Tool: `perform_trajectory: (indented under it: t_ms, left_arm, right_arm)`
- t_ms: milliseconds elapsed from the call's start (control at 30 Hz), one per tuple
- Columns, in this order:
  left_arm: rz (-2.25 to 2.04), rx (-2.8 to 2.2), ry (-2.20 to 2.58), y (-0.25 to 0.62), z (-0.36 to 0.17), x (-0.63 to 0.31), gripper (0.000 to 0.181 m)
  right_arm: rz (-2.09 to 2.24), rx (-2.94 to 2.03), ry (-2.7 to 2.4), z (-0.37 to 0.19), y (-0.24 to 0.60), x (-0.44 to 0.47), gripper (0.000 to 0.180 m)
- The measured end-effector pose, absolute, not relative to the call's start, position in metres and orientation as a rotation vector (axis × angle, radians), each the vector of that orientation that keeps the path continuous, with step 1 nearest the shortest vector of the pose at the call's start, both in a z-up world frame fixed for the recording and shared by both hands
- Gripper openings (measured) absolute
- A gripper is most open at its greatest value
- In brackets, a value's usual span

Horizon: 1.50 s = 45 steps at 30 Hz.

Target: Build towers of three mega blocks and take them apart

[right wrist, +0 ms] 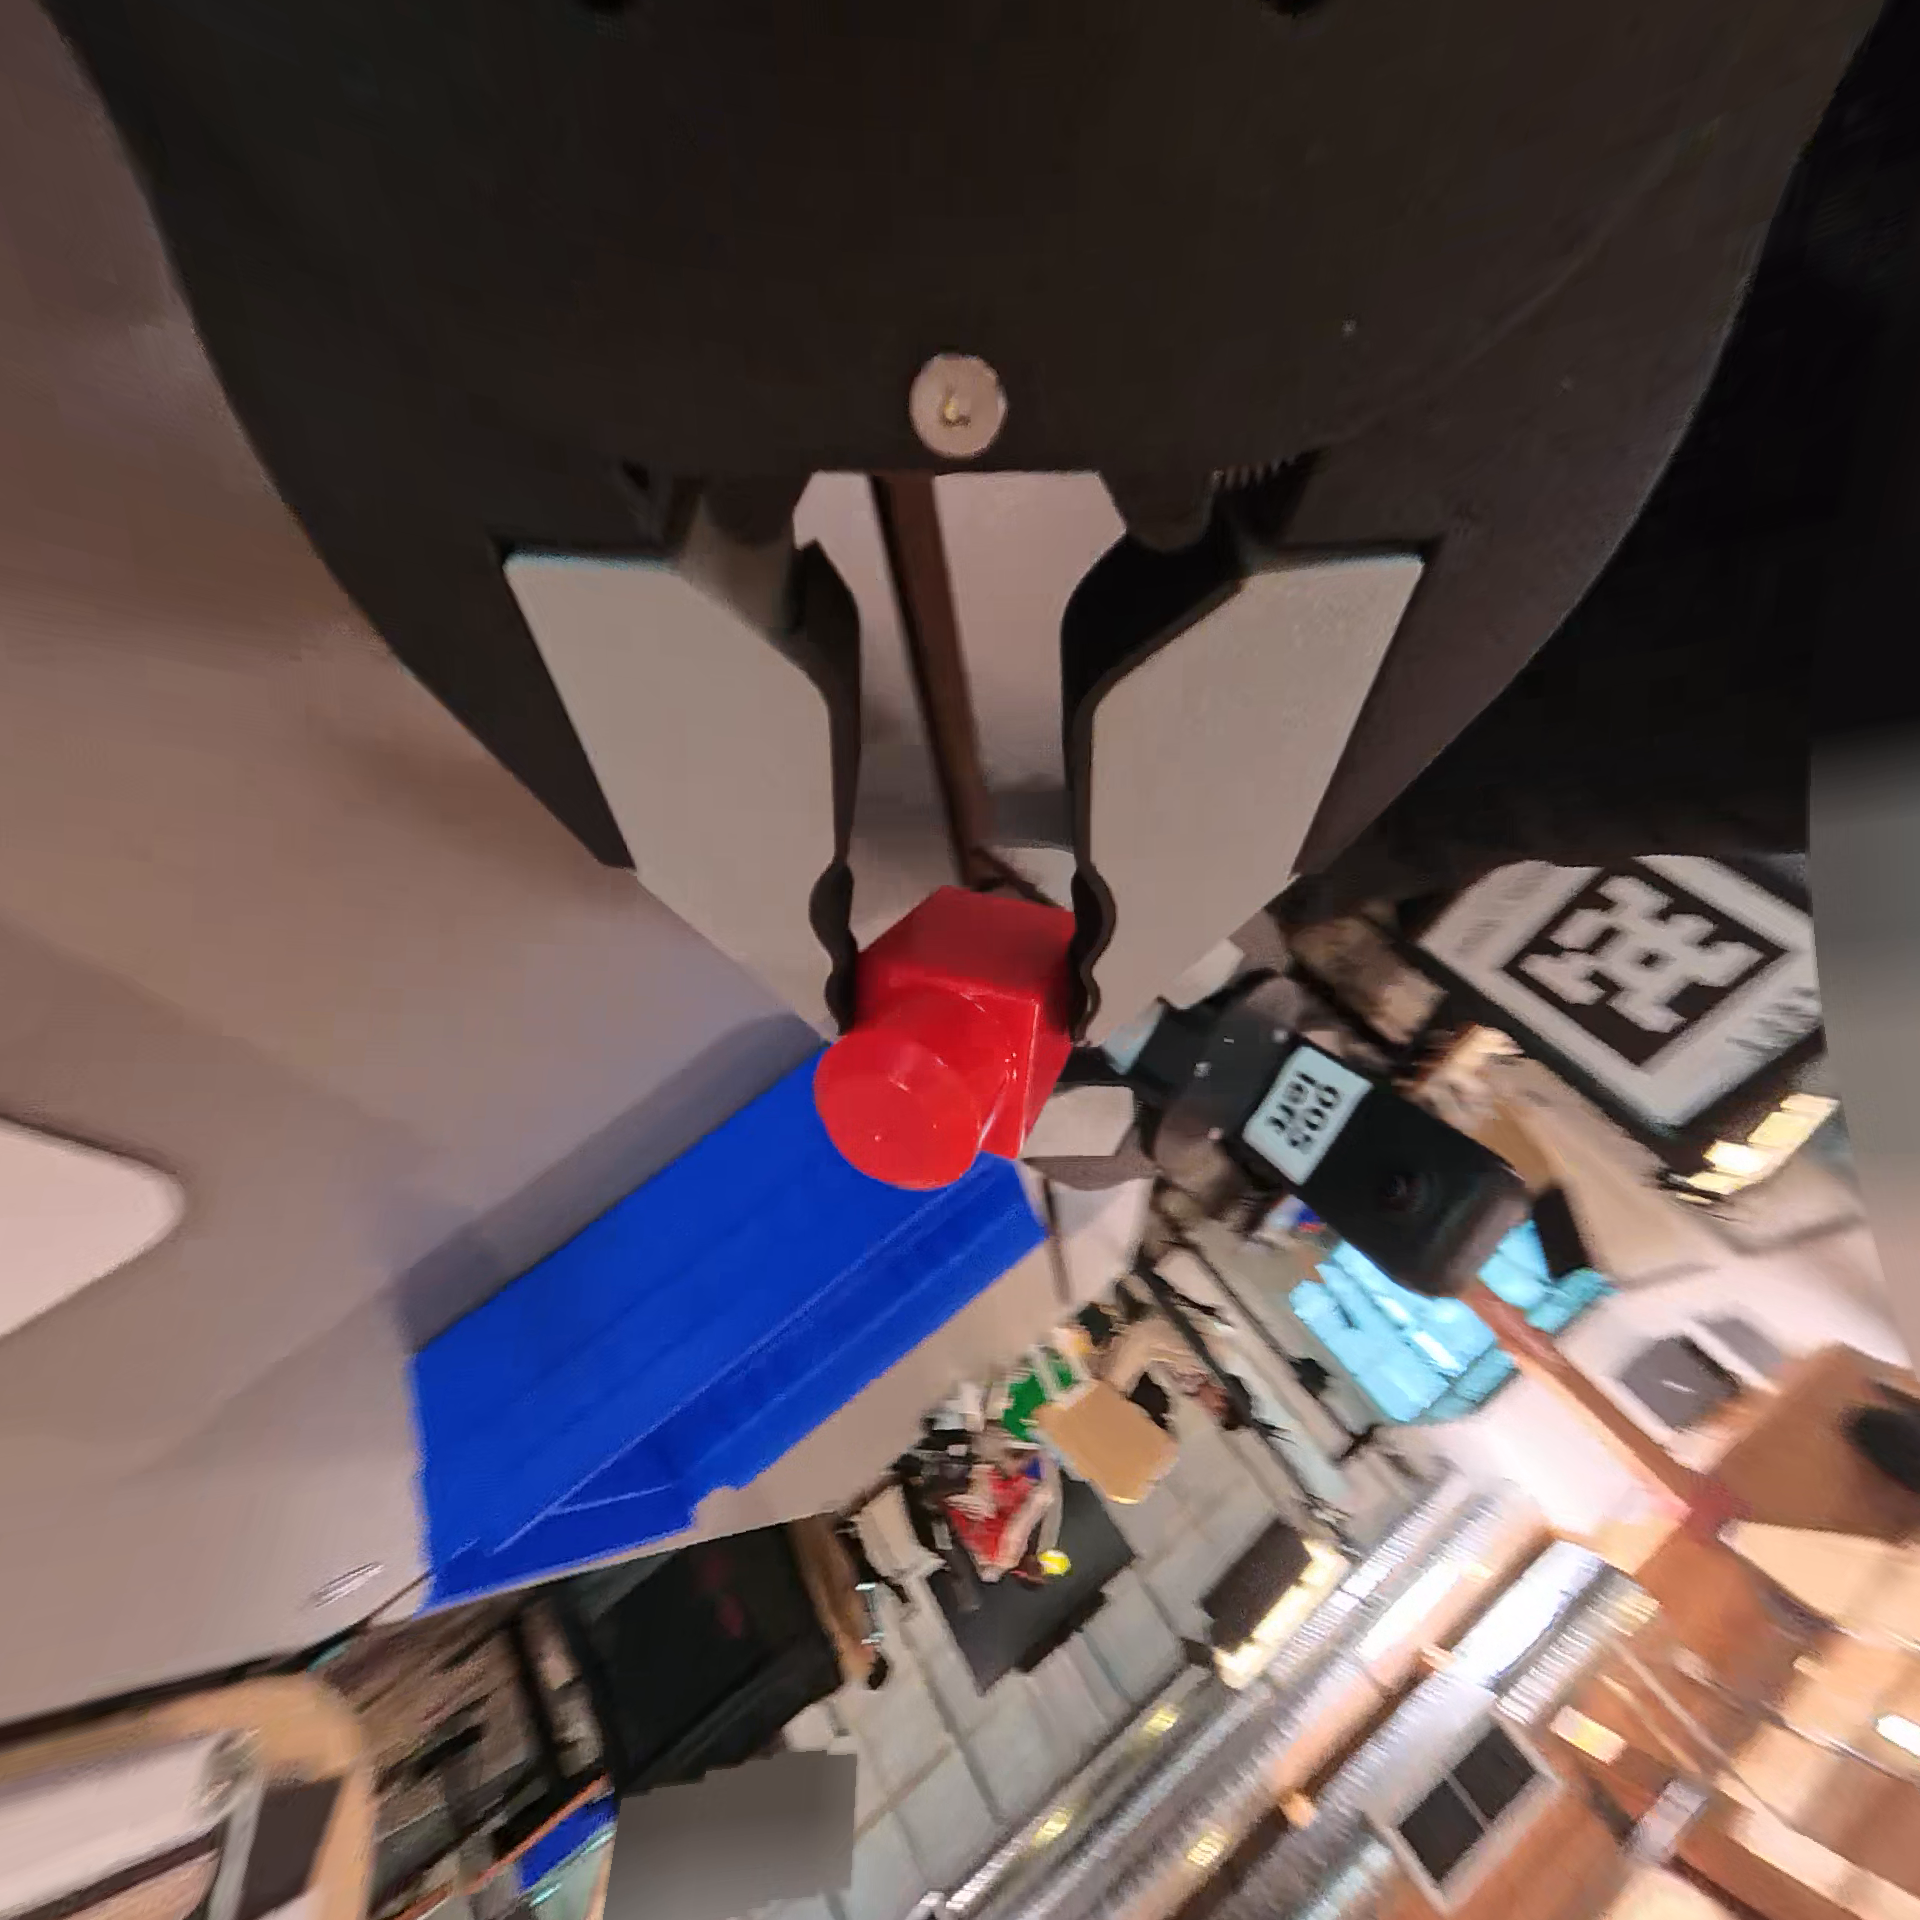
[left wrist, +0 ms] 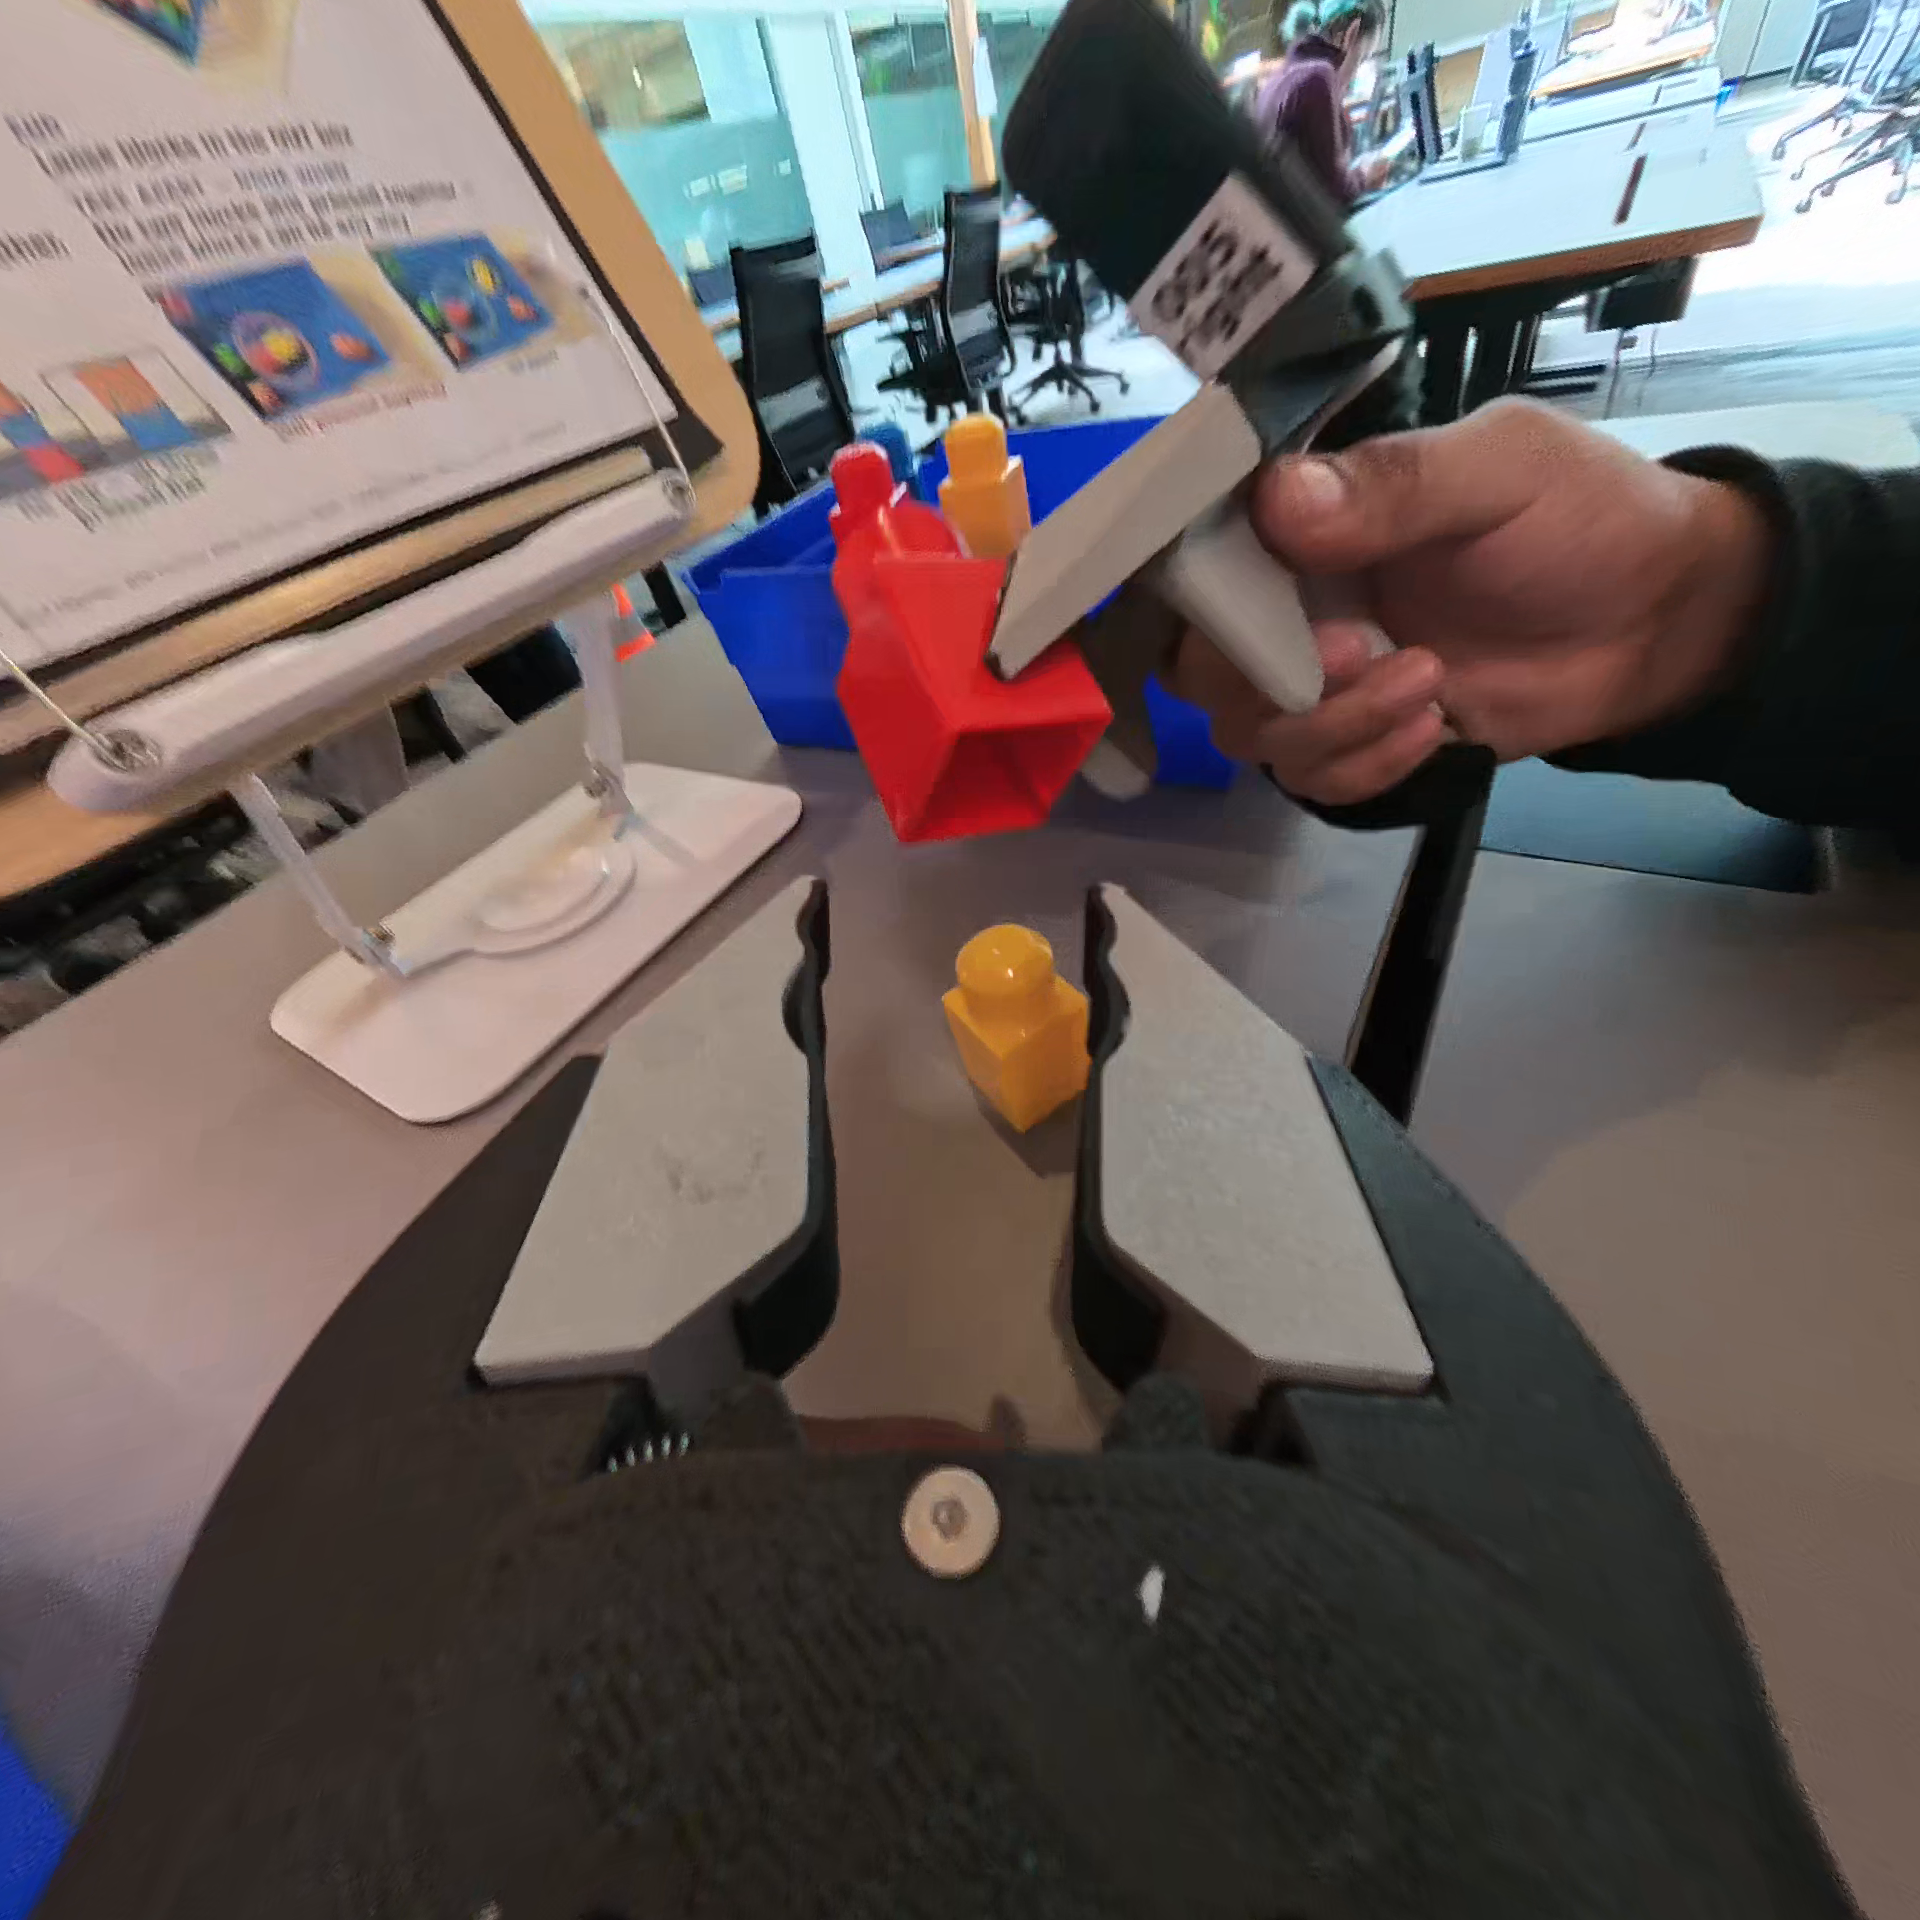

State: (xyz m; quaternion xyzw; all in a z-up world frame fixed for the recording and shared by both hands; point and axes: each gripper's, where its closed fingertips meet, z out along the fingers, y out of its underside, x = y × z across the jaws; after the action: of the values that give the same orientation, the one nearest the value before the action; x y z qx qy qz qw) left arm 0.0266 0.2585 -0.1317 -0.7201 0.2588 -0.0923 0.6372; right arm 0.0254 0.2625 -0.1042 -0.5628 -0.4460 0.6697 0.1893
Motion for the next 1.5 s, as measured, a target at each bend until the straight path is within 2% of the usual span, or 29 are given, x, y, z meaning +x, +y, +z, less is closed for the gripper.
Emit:
perform_trajectory:
  t_ms: [100, 200, 267, 367, 500, 633, 833, 1100, 1367, 1400, 1433, 1500]
  left_arm:
    - [-0.385, -1.763, 0.566, 0.261, -0.151, 0.030, 0.059]
    - [-0.379, -1.875, 0.700, 0.265, -0.175, 0.028, 0.060]
    - [-0.305, -1.923, 0.785, 0.275, -0.187, 0.018, 0.056]
    - [-0.499, -2.006, 0.867, 0.270, -0.199, 0.025, 0.048]
    - [-0.531, -2.084, 0.907, 0.275, -0.213, 0.024, 0.038]
    - [-0.524, -2.124, 0.912, 0.280, -0.224, 0.030, 0.039]
    - [-0.586, -2.170, 1.009, 0.261, -0.238, 0.051, 0.032]
    - [-0.343, -2.134, 0.930, 0.287, -0.236, 0.030, 0.043]
    - [-0.552, -2.020, 1.133, 0.293, -0.236, 0.055, 0.047]
    - [-0.572, -2.034, 1.139, 0.293, -0.238, 0.056, 0.046]
    - [-0.569, -2.051, 1.134, 0.295, -0.240, 0.055, 0.037]
    - [-0.574, -2.055, 1.132, 0.295, -0.240, 0.055, 0.035]
  right_arm:
    - [1.700, -1.580, -1.260, -0.106, 0.279, 0.030, 0.037]
    - [1.678, -1.569, -1.248, -0.104, 0.285, 0.032, 0.037]
    - [1.671, -1.552, -1.255, -0.103, 0.287, 0.033, 0.037]
    - [1.668, -1.525, -1.245, -0.096, 0.292, 0.038, 0.038]
    - [1.674, -1.496, -1.221, -0.087, 0.295, 0.045, 0.037]
    - [1.669, -1.497, -1.222, -0.086, 0.296, 0.046, 0.037]
    - [1.659, -1.492, -1.231, -0.085, 0.295, 0.047, 0.038]
    - [1.677, -1.482, -1.222, -0.081, 0.295, 0.049, 0.038]
    - [1.704, -1.475, -1.234, -0.080, 0.293, 0.050, 0.038]
    - [1.701, -1.478, -1.240, -0.081, 0.294, 0.050, 0.038]
    - [1.691, -1.483, -1.252, -0.082, 0.294, 0.050, 0.038]
    - [1.654, -1.492, -1.304, -0.088, 0.293, 0.050, 0.038]
